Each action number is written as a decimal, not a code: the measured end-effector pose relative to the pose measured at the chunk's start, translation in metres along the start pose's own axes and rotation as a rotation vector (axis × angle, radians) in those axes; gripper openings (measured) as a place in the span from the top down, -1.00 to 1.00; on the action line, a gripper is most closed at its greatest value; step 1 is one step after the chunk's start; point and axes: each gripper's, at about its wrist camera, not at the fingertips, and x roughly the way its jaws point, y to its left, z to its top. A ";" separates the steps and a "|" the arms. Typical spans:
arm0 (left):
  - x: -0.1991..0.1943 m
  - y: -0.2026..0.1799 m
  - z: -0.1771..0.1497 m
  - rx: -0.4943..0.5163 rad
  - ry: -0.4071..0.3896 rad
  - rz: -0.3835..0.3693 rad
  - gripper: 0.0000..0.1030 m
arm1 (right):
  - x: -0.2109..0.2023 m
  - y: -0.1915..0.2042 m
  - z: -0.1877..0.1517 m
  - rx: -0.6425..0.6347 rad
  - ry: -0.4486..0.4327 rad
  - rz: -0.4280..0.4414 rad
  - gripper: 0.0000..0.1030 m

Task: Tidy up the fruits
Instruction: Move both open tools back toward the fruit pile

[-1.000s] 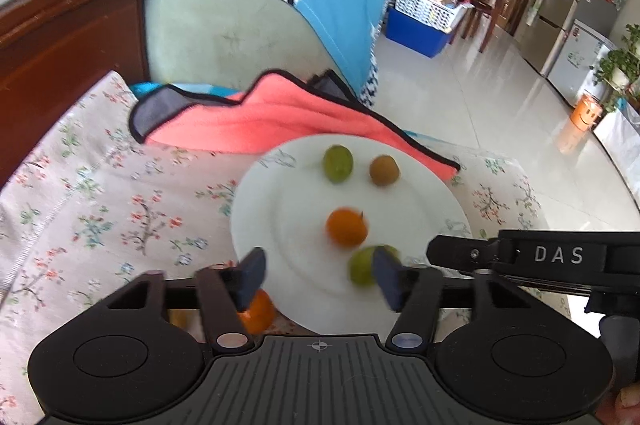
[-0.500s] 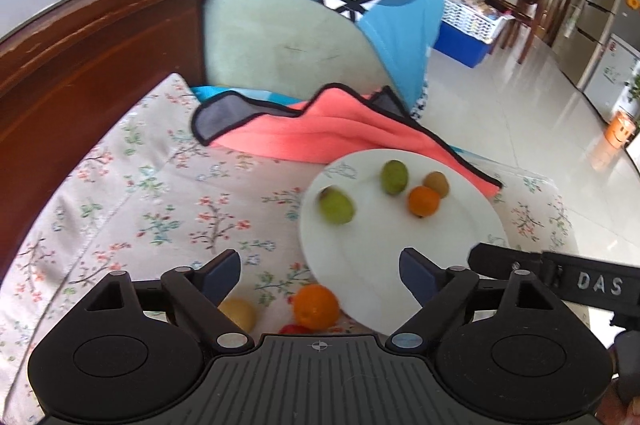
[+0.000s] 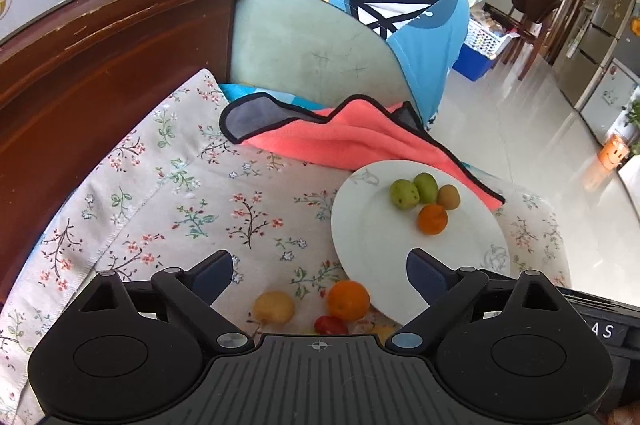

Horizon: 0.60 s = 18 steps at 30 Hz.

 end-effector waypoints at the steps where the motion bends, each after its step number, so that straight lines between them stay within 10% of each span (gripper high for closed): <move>1: -0.002 0.002 -0.001 -0.002 0.000 -0.007 -0.85 | 0.000 0.000 -0.001 0.004 0.006 0.012 -0.66; 18: -0.021 0.034 -0.031 0.136 0.073 -0.007 -0.84 | 0.003 0.052 -0.040 -0.344 0.125 0.156 -0.52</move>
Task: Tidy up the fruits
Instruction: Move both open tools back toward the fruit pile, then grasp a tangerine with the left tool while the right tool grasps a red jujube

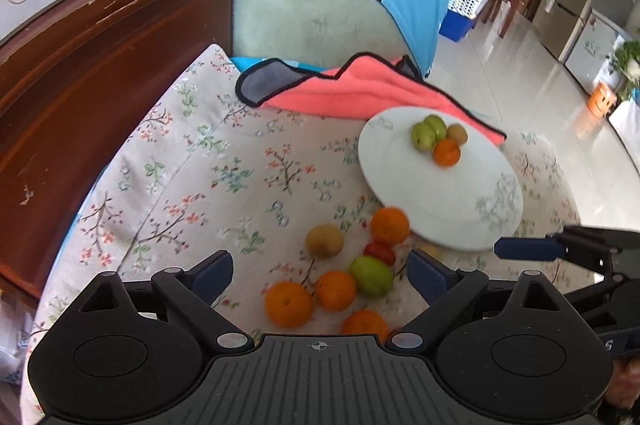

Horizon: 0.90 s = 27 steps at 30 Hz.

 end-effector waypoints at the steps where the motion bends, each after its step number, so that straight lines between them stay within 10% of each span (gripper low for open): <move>1: -0.001 0.002 -0.003 0.008 0.003 -0.001 -0.84 | 0.001 0.002 -0.002 -0.011 0.009 0.004 -0.49; 27: 0.003 -0.015 -0.066 0.451 0.051 -0.095 -0.78 | 0.022 0.033 -0.023 -0.209 0.102 0.083 0.02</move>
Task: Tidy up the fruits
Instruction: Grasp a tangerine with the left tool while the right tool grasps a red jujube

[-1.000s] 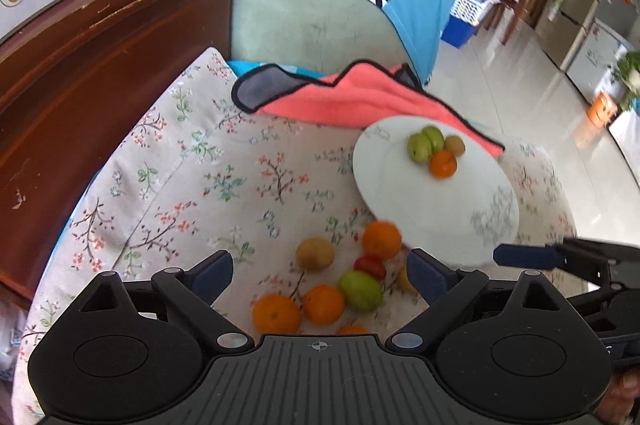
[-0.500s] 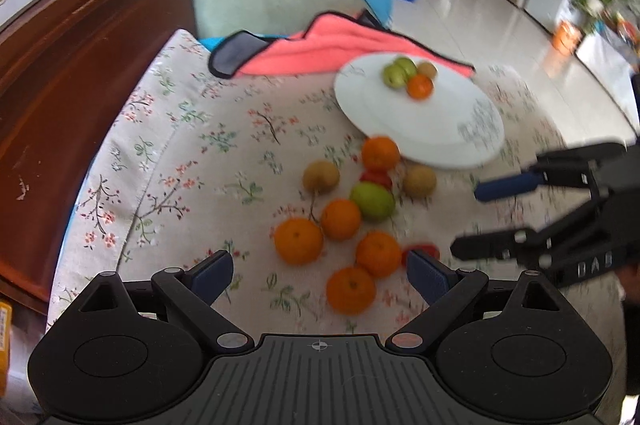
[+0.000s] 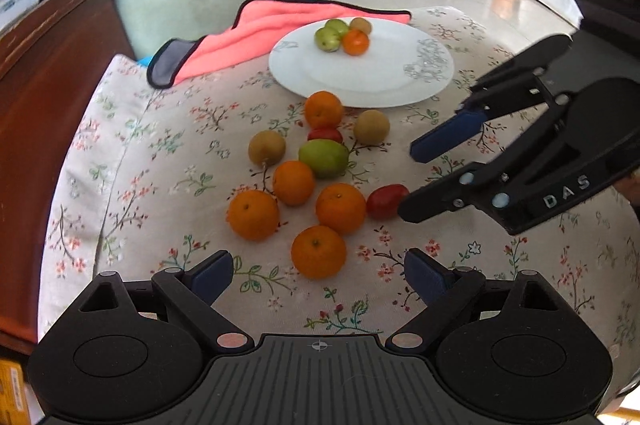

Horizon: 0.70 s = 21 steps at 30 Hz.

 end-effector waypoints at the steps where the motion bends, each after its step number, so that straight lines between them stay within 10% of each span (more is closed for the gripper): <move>1: 0.000 -0.001 0.000 0.013 -0.005 0.002 -0.76 | 0.001 0.000 0.001 -0.001 0.000 0.001 0.06; 21: 0.017 0.006 0.000 -0.026 0.004 -0.050 0.04 | 0.019 0.012 0.002 -0.068 0.036 -0.011 0.44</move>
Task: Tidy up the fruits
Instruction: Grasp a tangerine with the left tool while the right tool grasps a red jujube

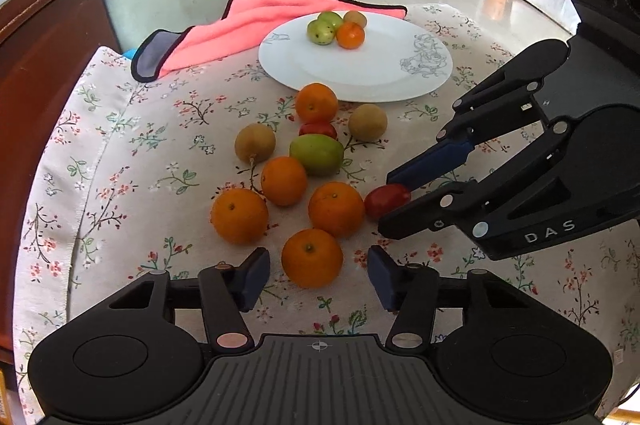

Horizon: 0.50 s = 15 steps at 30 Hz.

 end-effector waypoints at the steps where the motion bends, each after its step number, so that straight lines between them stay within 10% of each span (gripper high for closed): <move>1: 0.000 0.000 0.000 -0.004 -0.001 -0.003 0.08 | 0.000 0.000 0.000 -0.002 -0.001 -0.003 0.47; 5: -0.001 0.002 0.001 -0.018 0.001 0.005 0.41 | 0.000 0.001 0.000 -0.010 -0.003 -0.002 0.55; 15: -0.015 0.001 0.007 -0.035 -0.006 0.010 0.44 | -0.011 -0.004 0.005 0.012 -0.037 -0.006 0.56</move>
